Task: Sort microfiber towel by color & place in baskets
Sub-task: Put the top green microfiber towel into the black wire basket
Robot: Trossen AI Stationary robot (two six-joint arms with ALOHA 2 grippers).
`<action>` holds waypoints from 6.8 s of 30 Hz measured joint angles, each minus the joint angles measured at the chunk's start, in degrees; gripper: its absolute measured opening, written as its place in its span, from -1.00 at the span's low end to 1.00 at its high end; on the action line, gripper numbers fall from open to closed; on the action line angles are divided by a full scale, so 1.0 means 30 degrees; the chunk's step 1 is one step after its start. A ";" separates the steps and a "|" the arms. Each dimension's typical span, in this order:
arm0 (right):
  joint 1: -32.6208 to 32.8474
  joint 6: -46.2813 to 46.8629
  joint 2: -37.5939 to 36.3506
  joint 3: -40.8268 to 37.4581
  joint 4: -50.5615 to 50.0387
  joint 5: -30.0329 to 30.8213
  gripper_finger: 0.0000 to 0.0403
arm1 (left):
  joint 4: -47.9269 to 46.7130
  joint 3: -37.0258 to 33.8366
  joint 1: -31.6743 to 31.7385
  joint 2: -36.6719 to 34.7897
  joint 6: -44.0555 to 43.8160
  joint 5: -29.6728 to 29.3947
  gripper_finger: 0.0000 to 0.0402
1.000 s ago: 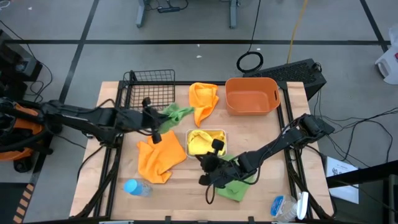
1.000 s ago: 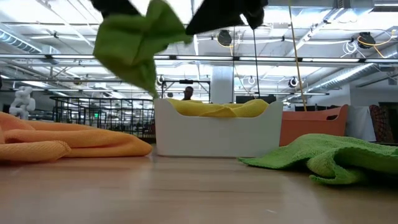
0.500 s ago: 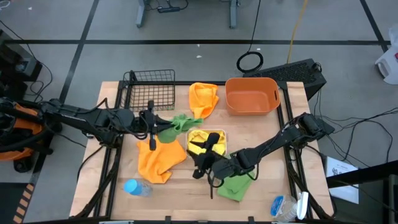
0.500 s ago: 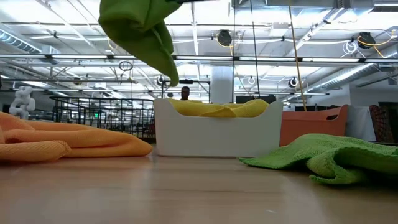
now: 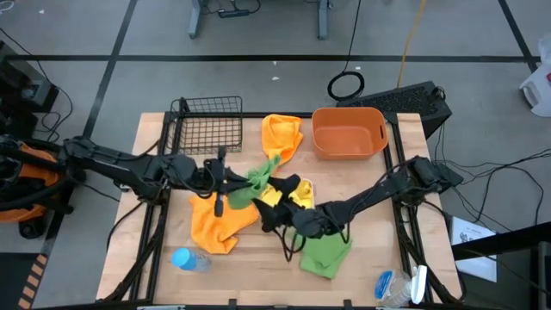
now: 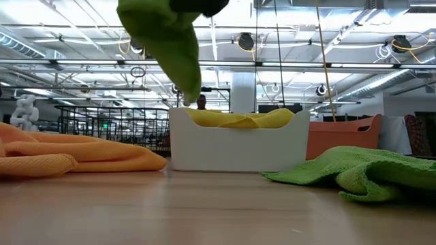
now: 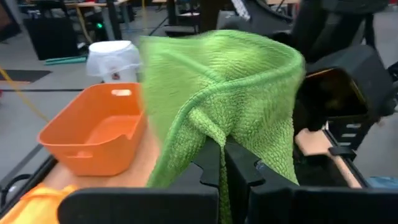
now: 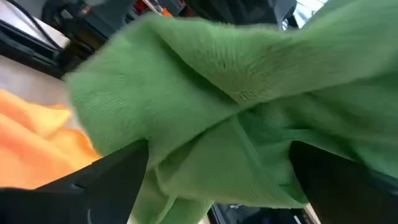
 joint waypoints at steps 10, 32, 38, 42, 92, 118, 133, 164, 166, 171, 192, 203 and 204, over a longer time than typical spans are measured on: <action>-0.1727 0.4359 0.0408 -0.0007 -0.0073 -0.4892 0.75 | 0.1182 -0.0007 0.0001 0.1216 0.0530 0.1678 -0.99; 0.0176 0.2856 -0.0066 0.0000 -0.0851 -0.1317 -0.96 | -0.4694 -0.0029 0.0001 -0.2663 0.1034 -0.1779 -0.34; 0.0621 0.2805 -0.1153 0.0000 -0.1297 0.0166 -0.96 | -0.6552 -0.0689 -0.0522 -0.3413 -0.1581 -0.0958 -0.01; 0.0743 0.2958 -0.1863 0.0000 -0.1261 0.0007 -0.96 | -0.4966 -0.1938 -0.1422 -0.2922 -0.2758 -0.1368 0.19; 0.0081 0.9402 -0.3599 0.0015 -0.5657 -0.5450 -0.96 | 1.2806 -0.3453 -1.0580 0.5255 2.9480 -1.6157 0.37; -0.0641 1.4662 -0.6232 -0.0007 -1.0864 -1.0682 -0.96 | 1.2574 -0.3439 -1.0543 0.5806 3.0797 -1.6122 0.37; -0.1298 1.4834 -0.5464 0.0000 -1.0000 -1.2131 -0.96 | 1.3294 -0.3432 -0.9047 0.5816 3.4916 -1.2893 0.37; -0.1295 1.5383 -0.5074 0.0007 -1.0069 -1.1846 -0.85 | 1.4693 -0.3432 -0.6133 0.5775 2.6566 -1.1108 -0.93; -0.1280 1.5894 -0.5076 0.0007 -1.0241 -1.1866 -0.71 | 1.4717 -0.3432 -0.6077 0.5652 2.6573 -1.1517 -0.94; -0.1195 1.7105 -0.5076 0.0007 -1.1492 -1.2053 -0.26 | 1.4681 -0.3432 -0.5618 0.4842 2.7491 -1.3058 -0.97; -0.0997 2.1315 -0.5071 0.0007 -1.6801 -0.9967 0.37 | 0.2526 -0.3432 0.9528 -0.4088 2.3406 -1.0665 -1.00; -0.0728 2.1072 -0.5078 0.0007 -1.6633 -0.9952 0.28 | 0.0038 -0.3432 1.6470 -0.3084 2.4482 -0.4914 -0.98; -0.0728 2.1079 -0.5078 0.0007 -1.6633 -0.9953 0.27 | 0.0215 -0.3432 1.7037 -0.2776 2.4794 -0.4418 -0.97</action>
